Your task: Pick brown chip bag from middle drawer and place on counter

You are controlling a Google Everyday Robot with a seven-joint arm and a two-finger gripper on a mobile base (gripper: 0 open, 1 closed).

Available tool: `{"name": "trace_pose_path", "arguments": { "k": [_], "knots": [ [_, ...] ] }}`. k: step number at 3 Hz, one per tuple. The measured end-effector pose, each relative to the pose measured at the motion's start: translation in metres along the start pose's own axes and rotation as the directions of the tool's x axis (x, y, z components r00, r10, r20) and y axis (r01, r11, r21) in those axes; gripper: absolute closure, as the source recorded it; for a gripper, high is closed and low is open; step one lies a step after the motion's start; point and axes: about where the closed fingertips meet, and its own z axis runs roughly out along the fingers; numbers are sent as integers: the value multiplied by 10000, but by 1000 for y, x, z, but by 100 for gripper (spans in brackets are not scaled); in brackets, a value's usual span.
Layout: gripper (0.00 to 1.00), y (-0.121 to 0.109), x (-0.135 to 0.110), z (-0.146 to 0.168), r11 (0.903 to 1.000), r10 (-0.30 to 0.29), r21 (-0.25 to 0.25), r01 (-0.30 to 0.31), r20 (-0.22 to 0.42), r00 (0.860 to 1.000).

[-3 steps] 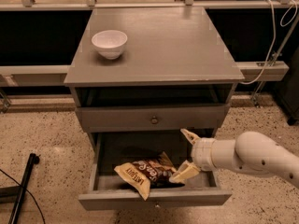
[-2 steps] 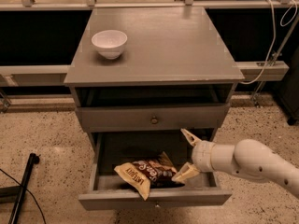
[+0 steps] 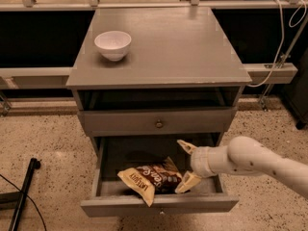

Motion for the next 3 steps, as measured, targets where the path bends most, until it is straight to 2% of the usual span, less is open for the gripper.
{"name": "trace_pose_path", "arguments": {
  "k": [1,2,3],
  "knots": [
    [16,16,21,51,9902,-354,-1371,264,-641,9973],
    [23,23,32,78,9835,-421,-1789,280,-754,9963],
    [23,19,47,106,9800,-316,-1983,164,-737,9968]
  ]
}}
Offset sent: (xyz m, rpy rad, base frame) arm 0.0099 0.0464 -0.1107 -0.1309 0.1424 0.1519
